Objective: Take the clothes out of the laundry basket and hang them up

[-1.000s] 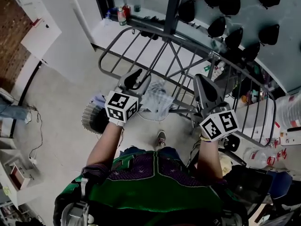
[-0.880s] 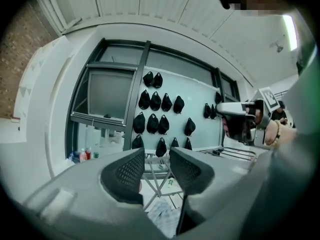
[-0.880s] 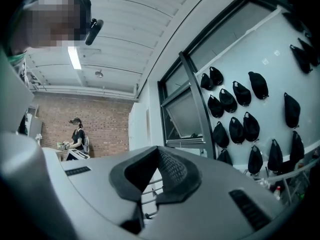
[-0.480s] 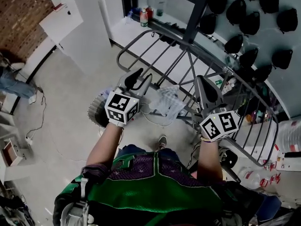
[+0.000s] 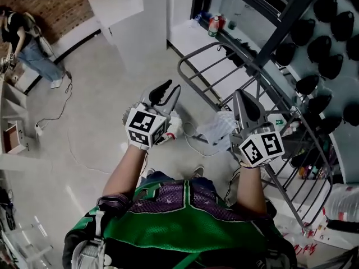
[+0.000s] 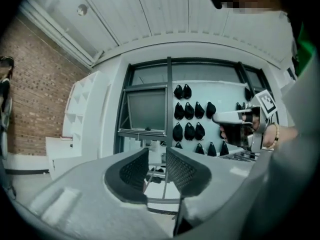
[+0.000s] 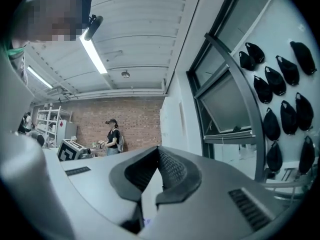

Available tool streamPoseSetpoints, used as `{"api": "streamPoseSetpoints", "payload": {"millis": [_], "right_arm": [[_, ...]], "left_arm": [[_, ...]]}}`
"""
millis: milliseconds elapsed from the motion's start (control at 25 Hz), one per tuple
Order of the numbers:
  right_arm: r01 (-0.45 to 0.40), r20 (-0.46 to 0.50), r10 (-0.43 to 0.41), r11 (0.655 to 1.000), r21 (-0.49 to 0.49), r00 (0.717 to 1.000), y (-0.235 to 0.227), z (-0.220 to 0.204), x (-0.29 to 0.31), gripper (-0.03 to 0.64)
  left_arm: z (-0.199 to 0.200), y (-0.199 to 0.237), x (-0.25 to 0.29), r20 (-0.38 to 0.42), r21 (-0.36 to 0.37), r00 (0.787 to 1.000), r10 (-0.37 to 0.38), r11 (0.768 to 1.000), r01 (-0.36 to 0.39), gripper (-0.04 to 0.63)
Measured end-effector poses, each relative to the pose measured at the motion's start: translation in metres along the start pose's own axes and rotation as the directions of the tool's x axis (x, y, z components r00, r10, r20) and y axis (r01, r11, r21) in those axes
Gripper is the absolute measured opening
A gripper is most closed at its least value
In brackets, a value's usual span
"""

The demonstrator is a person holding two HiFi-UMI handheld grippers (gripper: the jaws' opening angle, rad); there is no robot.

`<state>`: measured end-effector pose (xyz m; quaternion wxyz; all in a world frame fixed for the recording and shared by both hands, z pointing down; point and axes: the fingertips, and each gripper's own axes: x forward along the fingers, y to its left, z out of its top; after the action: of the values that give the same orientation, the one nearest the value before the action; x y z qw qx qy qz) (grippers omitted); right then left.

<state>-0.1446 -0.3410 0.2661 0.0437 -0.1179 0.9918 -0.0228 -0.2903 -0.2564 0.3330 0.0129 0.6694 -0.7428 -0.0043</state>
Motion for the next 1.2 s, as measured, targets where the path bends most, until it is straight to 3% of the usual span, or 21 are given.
{"api": "streamPoseSetpoints", "payload": {"millis": [200,400,520,640,880,1200], "right_arm": [[-0.046,-0.005,0.046,0.999,0.015,0.999,0.052,-0.013,0.039,0.0],[-0.078,-0.018,0.078,0.997,0.0,0.997,0.095,-0.025,0.066,0.0],[-0.078,-0.016,0.078,0.997,0.001,0.997,0.115,-0.029,0.08,0.01],[-0.082,-0.047,0.082,0.997,-0.009,0.996,0.134,-0.037,0.09,0.087],[-0.062,-0.096,0.06,0.998,-0.019,0.994,0.156,-0.06,0.1,0.163],[-0.013,-0.144,0.013,1.0,-0.003,0.989,0.158,-0.097,0.109,0.173]], "left_arm": [[0.001,0.054,-0.05,0.002,0.027,0.997,0.081,0.996,-0.081,0.048],[0.004,0.096,-0.09,0.027,0.03,0.99,0.137,0.99,-0.138,0.017],[0.007,0.116,-0.108,0.038,0.019,0.989,0.142,0.99,-0.143,0.017],[0.003,0.129,-0.122,0.033,0.008,0.99,0.137,0.991,-0.137,0.017],[-0.005,0.139,-0.143,0.028,-0.02,0.994,0.11,0.994,-0.109,0.017],[-0.023,0.148,-0.151,0.005,-0.038,0.997,0.077,0.996,-0.077,0.017]]}}
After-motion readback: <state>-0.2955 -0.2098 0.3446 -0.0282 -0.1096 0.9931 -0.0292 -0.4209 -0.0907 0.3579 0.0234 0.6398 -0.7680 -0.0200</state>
